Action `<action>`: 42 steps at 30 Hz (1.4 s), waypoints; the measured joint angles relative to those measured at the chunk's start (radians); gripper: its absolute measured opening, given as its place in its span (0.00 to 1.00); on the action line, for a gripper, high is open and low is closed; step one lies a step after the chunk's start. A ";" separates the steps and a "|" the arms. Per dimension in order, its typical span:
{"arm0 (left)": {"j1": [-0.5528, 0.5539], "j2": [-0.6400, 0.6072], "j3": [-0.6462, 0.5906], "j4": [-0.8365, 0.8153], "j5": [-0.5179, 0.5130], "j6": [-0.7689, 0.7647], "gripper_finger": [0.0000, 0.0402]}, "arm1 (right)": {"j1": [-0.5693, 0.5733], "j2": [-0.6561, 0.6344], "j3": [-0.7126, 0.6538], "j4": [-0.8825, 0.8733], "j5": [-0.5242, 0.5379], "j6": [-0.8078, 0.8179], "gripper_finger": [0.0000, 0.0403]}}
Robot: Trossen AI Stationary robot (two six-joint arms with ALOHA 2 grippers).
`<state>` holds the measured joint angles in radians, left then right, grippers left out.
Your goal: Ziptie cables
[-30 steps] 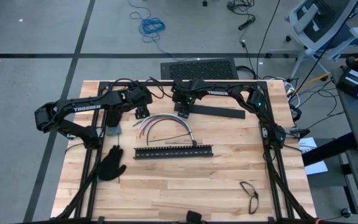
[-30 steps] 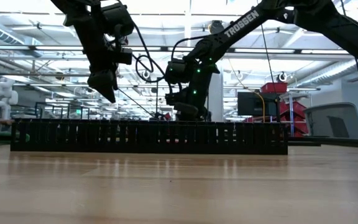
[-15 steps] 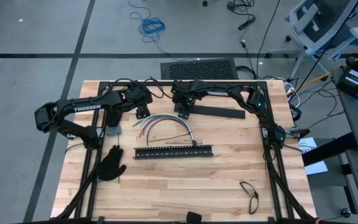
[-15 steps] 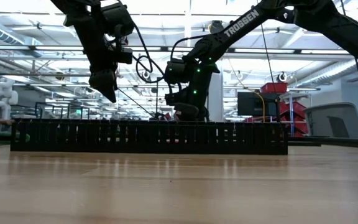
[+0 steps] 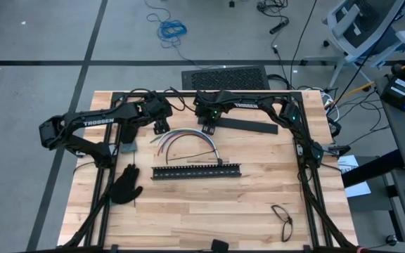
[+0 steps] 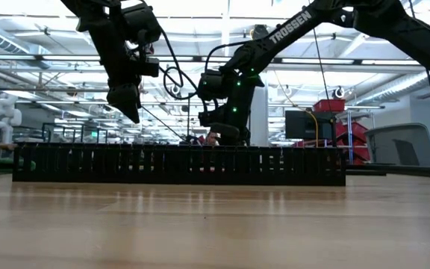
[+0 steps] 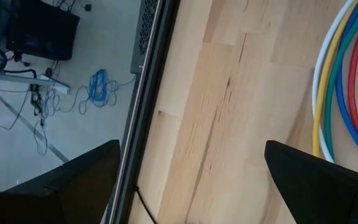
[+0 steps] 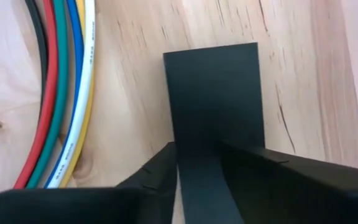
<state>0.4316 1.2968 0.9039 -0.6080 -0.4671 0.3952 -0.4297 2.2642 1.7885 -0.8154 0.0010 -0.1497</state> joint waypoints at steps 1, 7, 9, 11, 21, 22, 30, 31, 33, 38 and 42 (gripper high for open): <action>0.000 0.000 0.000 0.000 0.000 0.000 0.98 | 0.000 0.000 0.000 0.000 -0.001 0.000 0.26; 0.000 0.000 0.000 0.000 0.000 0.001 0.98 | 0.006 0.000 0.000 -0.020 -0.003 0.004 0.12; 0.000 0.000 0.000 0.000 0.000 0.001 0.98 | 0.006 -0.001 0.000 -0.027 -0.007 0.017 0.10; 0.000 0.000 0.000 -0.001 0.000 0.001 0.98 | 0.006 -0.001 0.000 -0.035 -0.013 0.033 0.11; 0.000 0.000 0.001 -0.002 0.000 0.001 0.98 | 0.005 -0.032 0.053 -0.110 -0.111 0.057 0.39; 0.000 0.000 0.001 -0.003 0.000 0.001 0.98 | 0.005 -0.031 0.053 -0.121 -0.126 0.059 0.43; 0.000 0.000 0.001 -0.004 0.000 0.001 0.98 | -0.002 -0.030 0.053 -0.152 -0.130 0.010 0.70; 0.000 0.000 0.001 -0.003 0.000 0.001 0.98 | -0.005 -0.030 0.053 -0.152 -0.120 0.009 0.72; 0.000 0.000 0.001 -0.004 0.000 0.001 0.98 | -0.008 -0.026 0.053 -0.153 -0.076 0.008 0.75; 0.000 0.000 0.001 -0.010 0.000 -0.001 0.98 | -0.019 -0.023 0.053 -0.203 -0.019 0.060 0.77; 0.000 0.000 0.000 -0.007 -0.001 -0.001 0.98 | -0.010 -0.101 0.052 -0.132 -0.051 0.060 0.76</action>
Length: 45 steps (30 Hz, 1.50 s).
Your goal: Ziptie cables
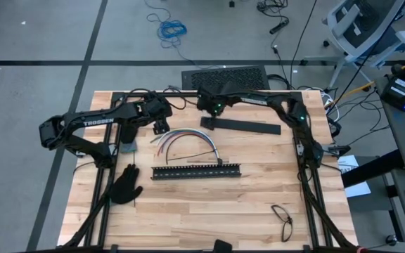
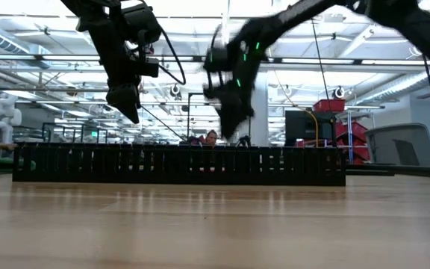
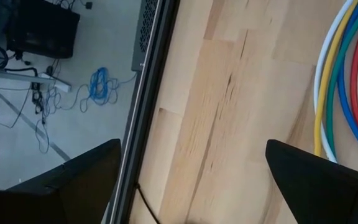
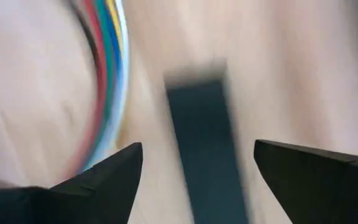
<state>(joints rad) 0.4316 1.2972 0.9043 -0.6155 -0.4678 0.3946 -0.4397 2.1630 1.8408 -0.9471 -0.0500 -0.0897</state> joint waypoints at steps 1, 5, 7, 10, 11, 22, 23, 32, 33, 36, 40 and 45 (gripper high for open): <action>0.000 0.000 0.000 0.001 0.000 0.000 0.98 | 0.005 -0.029 0.001 0.055 0.028 0.003 0.75; 0.000 0.000 0.000 0.000 0.000 0.000 0.98 | -0.005 -0.108 0.003 0.265 0.186 0.026 0.74; 0.000 0.000 0.000 -0.002 0.000 -0.001 0.98 | -0.046 -0.106 0.020 0.283 0.206 0.039 0.73; 0.000 0.000 0.000 -0.008 0.000 -0.022 0.98 | -0.139 -0.042 0.080 0.120 0.258 0.121 0.70; -0.001 0.000 0.000 -0.008 0.000 -0.023 0.98 | -0.173 -0.025 0.084 0.060 0.281 0.143 0.68; -0.002 0.000 0.000 -0.014 0.000 -0.024 0.98 | -0.400 -0.032 0.078 -0.356 0.158 0.129 0.39; -0.002 0.000 0.000 -0.014 0.000 -0.024 0.98 | -0.389 -0.035 0.079 -0.358 0.158 0.109 0.35; -0.009 0.000 0.000 -0.023 0.000 -0.060 0.98 | -0.313 0.000 0.076 -0.313 0.054 0.086 0.00; -0.010 0.000 0.000 -0.023 0.000 -0.060 0.98 | -0.308 0.013 0.062 -0.327 0.019 0.090 0.00; -0.015 0.000 0.000 -0.024 0.000 -0.060 0.98 | -0.282 0.024 -0.008 -0.348 -0.019 0.094 0.00; -0.028 -0.018 0.000 -0.028 0.000 -0.061 0.98 | -0.229 -0.008 -0.090 -0.253 -0.194 0.106 0.00; -0.030 -0.024 0.000 -0.034 0.000 -0.082 0.98 | -0.139 -0.076 -0.147 0.060 -0.349 0.237 0.00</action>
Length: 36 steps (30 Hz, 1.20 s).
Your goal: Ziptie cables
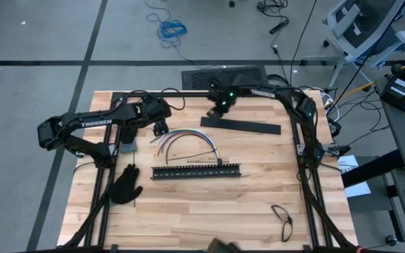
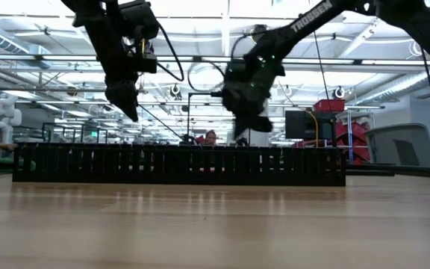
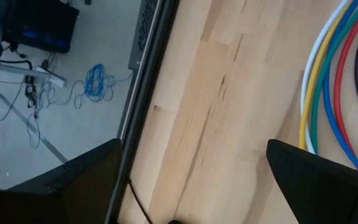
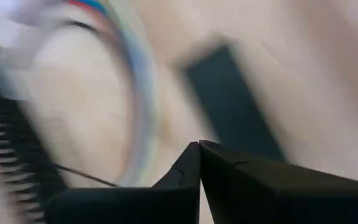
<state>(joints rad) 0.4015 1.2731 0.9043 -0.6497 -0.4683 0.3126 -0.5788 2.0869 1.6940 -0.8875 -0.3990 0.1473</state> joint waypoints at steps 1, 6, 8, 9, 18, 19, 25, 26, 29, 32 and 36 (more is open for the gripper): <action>0.000 0.000 0.000 -0.003 0.000 -0.001 0.98 | 0.020 -0.004 -0.014 0.051 -0.053 0.017 0.00; -0.003 0.000 0.000 -0.030 0.000 -0.017 0.98 | 0.103 -0.014 -0.154 0.150 -0.041 0.050 0.00; -0.007 0.000 0.000 -0.046 0.000 -0.018 0.98 | 0.096 -0.065 -0.229 0.189 0.016 0.063 0.00; -0.008 0.000 0.000 -0.051 0.000 -0.018 0.98 | 0.082 -0.109 -0.267 0.219 0.060 0.086 0.00; -0.012 0.000 0.000 -0.034 0.000 -0.019 0.98 | -0.086 -0.538 -0.788 0.505 0.263 0.474 0.00; -0.012 0.000 0.000 -0.034 0.000 -0.020 0.98 | -0.089 -0.565 -0.835 0.490 0.262 0.493 0.00; -0.017 0.000 0.000 -0.010 0.000 -0.023 0.98 | -0.091 -0.583 -0.887 0.492 0.381 0.574 0.00; -0.018 0.000 0.000 0.004 0.000 -0.029 0.98 | -0.090 -0.574 -0.890 0.509 0.414 0.598 0.00; -0.021 0.000 0.000 0.032 0.000 -0.046 0.98 | -0.094 -0.561 -0.885 0.577 0.519 0.704 0.00; -0.031 0.000 0.000 0.042 0.000 -0.046 0.98 | -0.097 -0.540 -0.888 0.579 0.566 0.737 0.00; -0.038 0.000 0.000 0.054 0.000 -0.046 0.98 | -0.104 -0.495 -0.887 0.588 0.564 0.800 0.00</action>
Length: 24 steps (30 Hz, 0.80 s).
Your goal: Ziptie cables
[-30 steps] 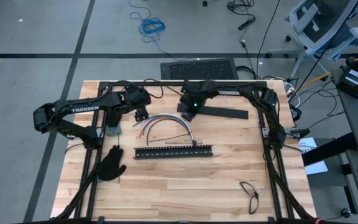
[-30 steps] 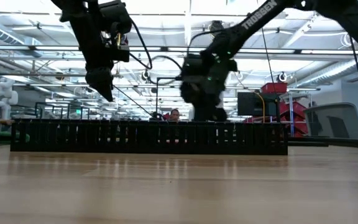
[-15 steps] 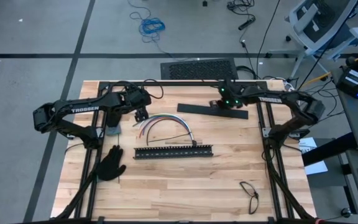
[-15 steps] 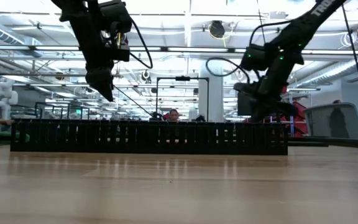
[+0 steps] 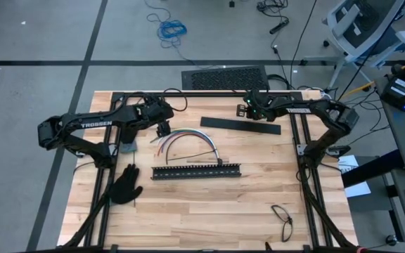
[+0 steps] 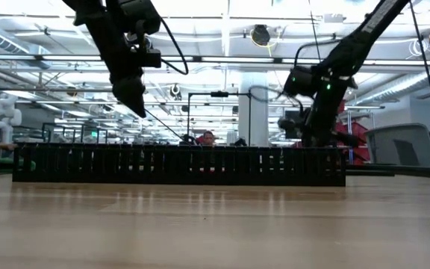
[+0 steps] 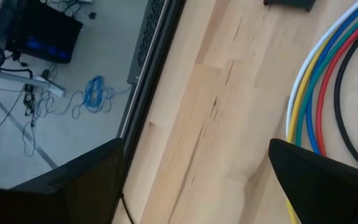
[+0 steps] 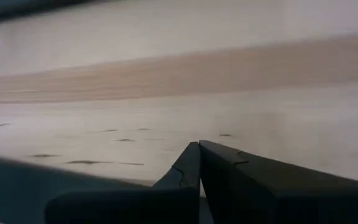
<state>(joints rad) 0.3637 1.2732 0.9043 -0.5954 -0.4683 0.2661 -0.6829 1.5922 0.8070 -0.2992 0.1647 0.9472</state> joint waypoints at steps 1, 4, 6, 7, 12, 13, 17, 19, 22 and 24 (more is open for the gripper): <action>-0.003 0.000 0.000 0.001 0.000 0.000 0.98 | -0.001 0.024 0.000 0.011 -0.013 0.017 0.00; -0.010 0.000 0.000 0.009 0.000 0.001 0.98 | 0.013 0.092 0.003 0.101 -0.054 0.059 0.00; -0.013 0.000 0.000 0.008 0.000 0.001 0.98 | 0.027 0.129 0.018 0.133 -0.058 0.088 0.00; -0.015 0.000 0.000 0.006 0.000 0.000 0.98 | 0.034 0.146 0.031 0.140 -0.061 0.101 0.00; -0.019 0.000 0.000 0.004 -0.003 0.001 0.98 | 0.069 0.195 0.105 0.142 -0.098 0.076 0.00; -0.019 0.000 0.000 0.004 -0.004 0.001 0.98 | 0.081 0.200 0.122 0.136 -0.101 0.061 0.00; -0.019 0.000 0.000 0.005 -0.004 0.002 0.98 | 0.119 0.211 0.162 0.109 -0.121 0.038 0.00; -0.020 0.000 0.000 0.005 -0.005 0.002 0.98 | 0.135 0.215 0.166 0.088 -0.119 0.035 0.00; -0.019 0.000 0.000 0.004 -0.006 0.002 0.98 | 0.159 0.214 0.166 0.042 -0.116 0.035 0.00; -0.019 0.000 0.000 0.004 -0.006 0.001 0.98 | 0.173 0.214 0.166 0.025 -0.111 0.034 0.00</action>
<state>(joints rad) 0.3443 1.2732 0.9043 -0.5912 -0.4745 0.2672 -0.5099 1.8065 0.9733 -0.2746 0.0541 0.9810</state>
